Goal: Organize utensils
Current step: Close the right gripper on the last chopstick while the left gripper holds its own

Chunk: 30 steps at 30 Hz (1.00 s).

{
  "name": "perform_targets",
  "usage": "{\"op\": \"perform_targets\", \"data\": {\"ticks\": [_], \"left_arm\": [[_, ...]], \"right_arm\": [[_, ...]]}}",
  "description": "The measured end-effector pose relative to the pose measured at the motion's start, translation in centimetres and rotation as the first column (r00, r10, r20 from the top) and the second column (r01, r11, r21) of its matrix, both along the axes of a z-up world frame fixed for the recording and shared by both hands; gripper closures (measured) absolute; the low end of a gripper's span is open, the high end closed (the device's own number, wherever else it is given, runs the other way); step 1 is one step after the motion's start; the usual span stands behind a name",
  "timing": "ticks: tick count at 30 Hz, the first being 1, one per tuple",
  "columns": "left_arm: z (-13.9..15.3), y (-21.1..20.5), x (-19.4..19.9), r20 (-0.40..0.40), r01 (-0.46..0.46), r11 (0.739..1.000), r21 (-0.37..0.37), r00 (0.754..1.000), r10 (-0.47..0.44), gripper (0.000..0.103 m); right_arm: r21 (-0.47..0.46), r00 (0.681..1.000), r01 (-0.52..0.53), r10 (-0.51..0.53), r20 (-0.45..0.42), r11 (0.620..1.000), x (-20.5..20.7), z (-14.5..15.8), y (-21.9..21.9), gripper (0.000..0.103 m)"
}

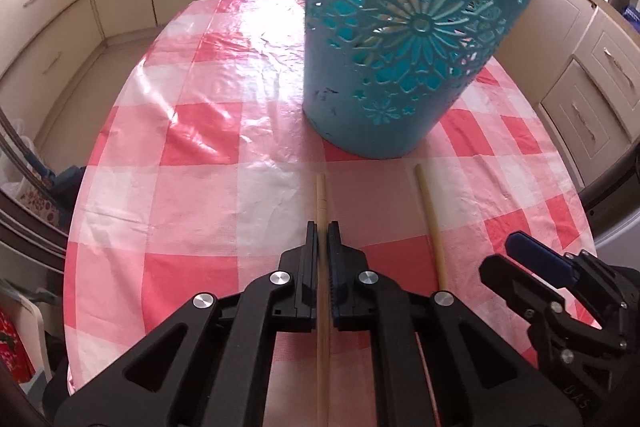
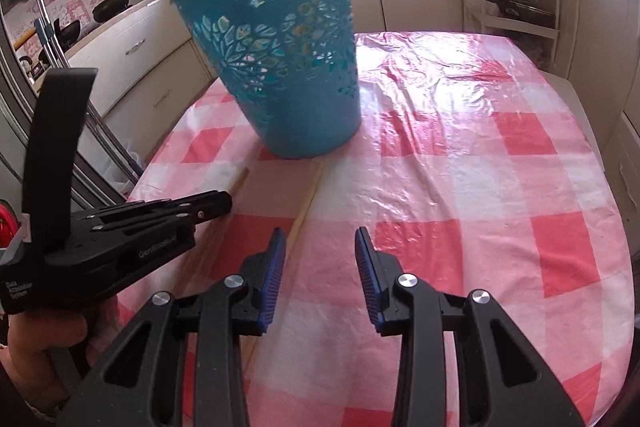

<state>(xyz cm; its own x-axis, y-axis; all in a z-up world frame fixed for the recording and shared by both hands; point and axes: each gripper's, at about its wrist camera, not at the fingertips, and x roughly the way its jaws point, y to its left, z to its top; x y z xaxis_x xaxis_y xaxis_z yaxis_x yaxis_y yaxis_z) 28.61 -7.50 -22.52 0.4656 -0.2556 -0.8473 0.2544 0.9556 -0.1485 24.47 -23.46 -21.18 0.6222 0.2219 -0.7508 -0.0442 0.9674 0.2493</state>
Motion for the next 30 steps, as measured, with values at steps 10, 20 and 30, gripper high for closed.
{"op": "perform_targets", "data": {"ticks": [10,20,30], "left_arm": [[0.1,-1.2,0.4,0.003,0.06,0.986,0.158,0.998,-0.061,0.097],[0.8,0.1,-0.6,-0.012,0.084,0.996,0.038,0.996,-0.084,0.098],[6.1,3.1,-4.0,0.119,0.096,0.982,-0.165,0.99,-0.076,0.098]], "right_arm": [[-0.166,0.994,-0.101,0.094,-0.05,0.981,2.1,-1.3,2.1,0.091],[-0.104,0.995,-0.083,0.077,-0.059,0.991,0.5,-1.5,-2.8,0.097],[-0.142,0.998,-0.07,0.069,-0.014,0.987,0.0,-1.7,-2.4,0.097]]}}
